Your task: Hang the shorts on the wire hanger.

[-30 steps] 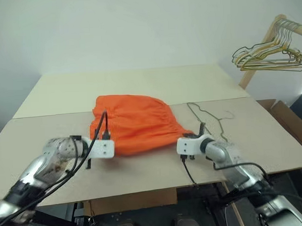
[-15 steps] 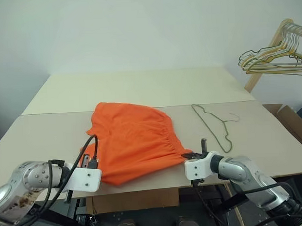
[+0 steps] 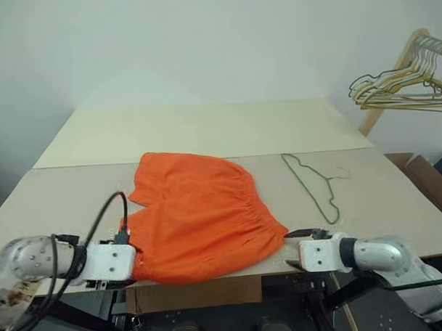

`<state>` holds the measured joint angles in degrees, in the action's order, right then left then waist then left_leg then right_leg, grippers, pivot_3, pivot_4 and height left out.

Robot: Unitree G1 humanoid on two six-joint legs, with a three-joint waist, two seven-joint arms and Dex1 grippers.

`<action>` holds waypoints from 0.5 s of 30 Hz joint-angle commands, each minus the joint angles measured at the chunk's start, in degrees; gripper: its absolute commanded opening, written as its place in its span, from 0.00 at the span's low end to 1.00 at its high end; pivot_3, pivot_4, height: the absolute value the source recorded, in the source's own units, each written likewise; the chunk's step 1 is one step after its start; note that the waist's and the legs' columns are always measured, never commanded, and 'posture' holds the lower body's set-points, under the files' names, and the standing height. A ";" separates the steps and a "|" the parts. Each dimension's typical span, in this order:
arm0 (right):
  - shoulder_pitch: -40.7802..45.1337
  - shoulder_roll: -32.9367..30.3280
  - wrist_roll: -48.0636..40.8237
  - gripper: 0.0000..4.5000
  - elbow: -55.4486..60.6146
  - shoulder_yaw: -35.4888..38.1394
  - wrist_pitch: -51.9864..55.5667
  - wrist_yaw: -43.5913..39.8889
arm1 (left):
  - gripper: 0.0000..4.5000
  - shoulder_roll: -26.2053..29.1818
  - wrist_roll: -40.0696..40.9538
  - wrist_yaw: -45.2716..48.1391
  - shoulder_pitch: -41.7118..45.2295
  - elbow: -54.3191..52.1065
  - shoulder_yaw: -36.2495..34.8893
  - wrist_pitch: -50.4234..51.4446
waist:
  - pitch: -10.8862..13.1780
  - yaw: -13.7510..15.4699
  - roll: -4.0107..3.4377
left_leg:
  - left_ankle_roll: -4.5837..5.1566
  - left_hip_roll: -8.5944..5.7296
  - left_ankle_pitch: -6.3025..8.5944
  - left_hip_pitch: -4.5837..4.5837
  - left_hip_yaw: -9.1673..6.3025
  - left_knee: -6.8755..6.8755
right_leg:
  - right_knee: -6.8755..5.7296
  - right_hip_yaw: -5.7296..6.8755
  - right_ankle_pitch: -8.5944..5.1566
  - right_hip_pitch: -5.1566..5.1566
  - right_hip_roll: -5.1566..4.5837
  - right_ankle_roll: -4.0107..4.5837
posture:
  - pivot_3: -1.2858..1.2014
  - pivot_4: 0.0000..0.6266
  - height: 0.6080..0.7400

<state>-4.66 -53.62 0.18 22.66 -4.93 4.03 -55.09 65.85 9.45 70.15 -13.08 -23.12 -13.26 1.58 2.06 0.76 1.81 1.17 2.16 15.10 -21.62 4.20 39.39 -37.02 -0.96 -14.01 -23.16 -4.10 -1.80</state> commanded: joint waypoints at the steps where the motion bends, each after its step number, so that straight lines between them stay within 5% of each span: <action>1: 0.24 -0.21 -8.38 1.00 1.17 8.62 6.09 -1.16 | 0.92 -1.41 7.58 1.04 3.87 1.16 -4.32 1.71 | -0.01 0.07 0.02 | 0.00 0.03 0.01 0.08 0.01 0.00 | 0.00 0.02 -0.06 0.06 0.01 -0.05 | 0.55 0.00 1.00; 9: 13.53 2.92 -12.61 1.00 -3.15 13.93 44.81 12.84 | 0.92 -7.58 28.37 -7.02 18.62 -3.78 -2.63 26.17 | -0.03 0.07 0.04 | 0.00 -0.01 0.01 0.03 -0.06 -0.02 | -0.04 -0.01 0.14 0.05 0.02 0.26 | 0.54 0.00 1.00; 15: 21.41 5.19 -12.92 1.00 -6.92 13.80 63.94 20.30 | 0.92 -9.12 28.21 -8.23 22.85 -4.40 1.36 28.26 | -0.03 -0.07 0.01 | 0.02 -0.14 0.01 -0.02 -0.09 -0.13 | -0.02 -0.03 0.12 -0.01 0.01 0.26 | 0.53 0.00 1.00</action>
<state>14.33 -48.32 -12.83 16.64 7.74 63.01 -37.33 56.94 37.16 62.63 7.72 -26.71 -12.27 29.41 2.03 0.70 1.82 1.19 2.00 15.11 -21.64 4.12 39.26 -37.04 -1.00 -13.89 -23.17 -4.09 -1.54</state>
